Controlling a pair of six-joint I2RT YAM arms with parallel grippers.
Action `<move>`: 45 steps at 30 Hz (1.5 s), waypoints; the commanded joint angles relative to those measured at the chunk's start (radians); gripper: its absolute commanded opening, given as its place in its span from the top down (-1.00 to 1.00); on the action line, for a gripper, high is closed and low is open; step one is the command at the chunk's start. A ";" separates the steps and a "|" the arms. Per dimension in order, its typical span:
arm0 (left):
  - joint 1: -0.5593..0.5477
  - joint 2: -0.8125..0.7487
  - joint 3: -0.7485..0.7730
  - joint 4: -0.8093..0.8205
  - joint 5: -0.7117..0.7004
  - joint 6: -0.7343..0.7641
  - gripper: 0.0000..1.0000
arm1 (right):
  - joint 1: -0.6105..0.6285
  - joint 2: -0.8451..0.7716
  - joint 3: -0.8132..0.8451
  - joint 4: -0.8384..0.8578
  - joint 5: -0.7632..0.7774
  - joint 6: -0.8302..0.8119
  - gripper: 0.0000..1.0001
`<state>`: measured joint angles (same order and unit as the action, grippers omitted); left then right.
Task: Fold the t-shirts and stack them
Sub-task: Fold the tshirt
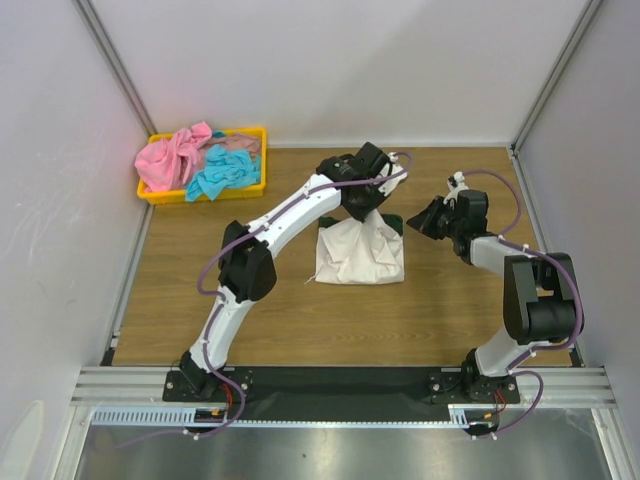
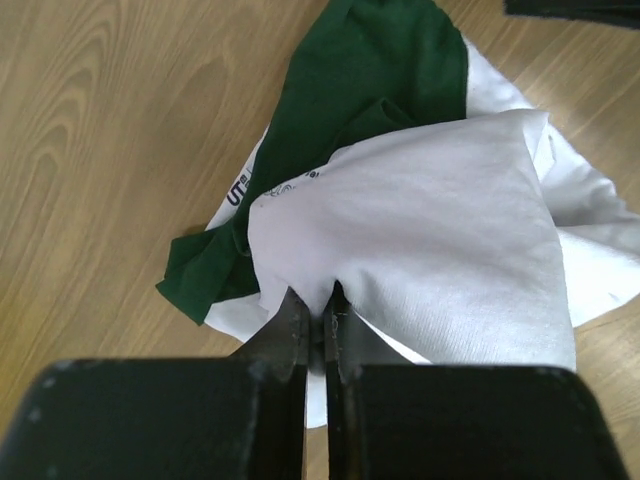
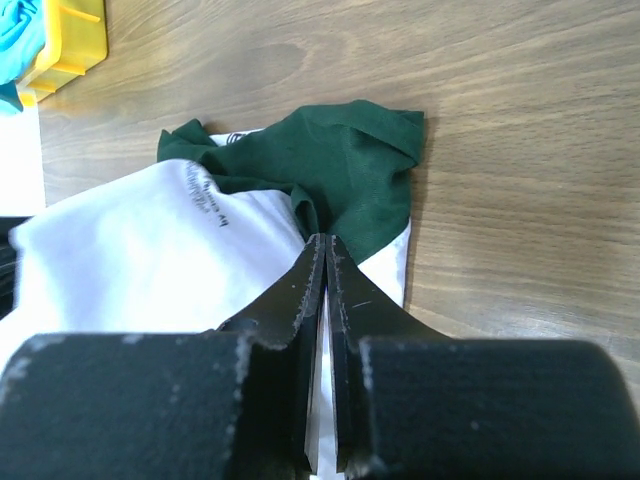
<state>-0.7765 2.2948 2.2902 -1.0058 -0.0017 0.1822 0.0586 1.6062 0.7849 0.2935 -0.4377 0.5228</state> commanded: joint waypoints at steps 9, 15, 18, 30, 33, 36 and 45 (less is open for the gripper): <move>0.048 -0.107 0.000 0.163 -0.178 -0.087 -0.84 | 0.000 -0.153 0.028 -0.079 -0.015 -0.046 0.90; 0.137 -0.415 -0.372 0.335 -0.267 -0.480 -0.93 | 0.041 -0.291 0.042 -0.206 0.060 -0.118 0.36; 0.149 -0.607 -0.702 0.535 -0.253 -0.575 -0.93 | 0.081 -0.350 0.016 -0.212 0.063 -0.155 -0.04; 0.178 -0.805 -1.292 1.049 -0.028 -0.905 -0.92 | 0.309 -0.304 0.093 -0.326 0.322 -0.343 -0.74; 0.181 -0.764 -1.304 1.111 -0.015 -0.923 -0.91 | 0.329 -0.301 0.094 -0.321 0.330 -0.349 -0.74; 0.186 -0.709 -1.311 1.193 0.023 -0.961 -0.84 | 0.348 -0.296 0.102 -0.313 0.352 -0.349 -0.73; 0.192 -0.595 -1.284 1.230 0.005 -0.998 -0.68 | 0.357 -0.210 0.134 -0.307 0.379 -0.359 -0.64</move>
<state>-0.5953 1.6833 0.9810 0.1593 -0.0101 -0.7837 0.4107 1.3777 0.8730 -0.0330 -0.0891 0.1883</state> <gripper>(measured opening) 0.842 0.826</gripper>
